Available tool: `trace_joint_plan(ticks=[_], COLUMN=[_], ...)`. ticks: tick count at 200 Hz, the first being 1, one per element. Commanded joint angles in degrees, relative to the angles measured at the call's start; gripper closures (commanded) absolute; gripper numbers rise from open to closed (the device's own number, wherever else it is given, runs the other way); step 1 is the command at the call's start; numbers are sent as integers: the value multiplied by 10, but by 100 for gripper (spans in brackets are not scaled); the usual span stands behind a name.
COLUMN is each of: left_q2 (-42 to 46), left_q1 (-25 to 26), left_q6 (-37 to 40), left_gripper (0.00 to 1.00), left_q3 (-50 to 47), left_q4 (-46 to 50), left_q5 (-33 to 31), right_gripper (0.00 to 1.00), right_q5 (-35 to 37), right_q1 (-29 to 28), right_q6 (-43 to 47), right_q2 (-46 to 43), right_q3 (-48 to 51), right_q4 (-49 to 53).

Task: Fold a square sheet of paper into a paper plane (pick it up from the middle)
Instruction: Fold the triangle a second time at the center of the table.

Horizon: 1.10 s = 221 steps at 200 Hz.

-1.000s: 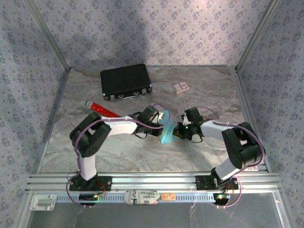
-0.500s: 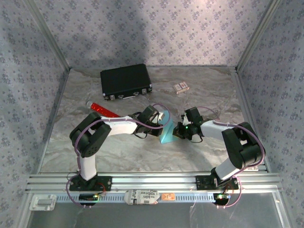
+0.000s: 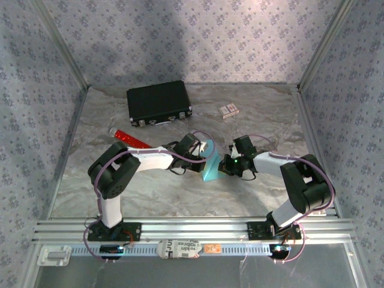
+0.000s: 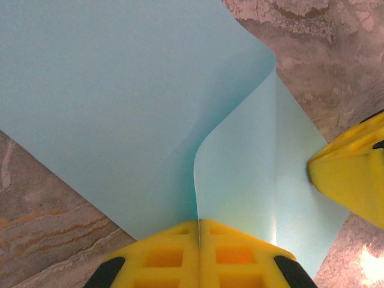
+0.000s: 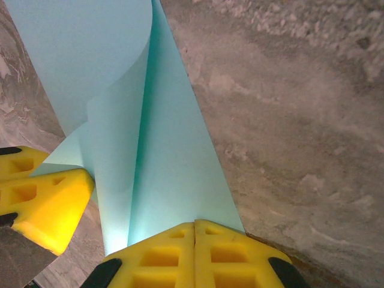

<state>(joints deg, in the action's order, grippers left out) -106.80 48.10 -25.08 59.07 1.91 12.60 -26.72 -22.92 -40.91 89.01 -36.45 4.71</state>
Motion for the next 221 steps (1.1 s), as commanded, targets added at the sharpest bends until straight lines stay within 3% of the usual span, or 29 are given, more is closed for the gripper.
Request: trace_joint_plan(ticks=[1,131,169,221], left_q2=[1,-8,-9,-9], left_q1=[-3,-4,-3,-3], left_q6=[10,6,6,8], left_gripper=[94,95,95,95], left_q3=[6,-6,-2,3], left_q4=[1,1,1,5], left_q5=[7,16,19,18], right_gripper=[93,90,90,93], right_q5=[23,-21,-32,2], right_q1=[-5,-6,-19,-23], right_q6=[1,-13,-31,-14], right_q2=[1,-66,-46,-3], right_q3=[14,9,23,17], right_q4=[39,1,-33,2])
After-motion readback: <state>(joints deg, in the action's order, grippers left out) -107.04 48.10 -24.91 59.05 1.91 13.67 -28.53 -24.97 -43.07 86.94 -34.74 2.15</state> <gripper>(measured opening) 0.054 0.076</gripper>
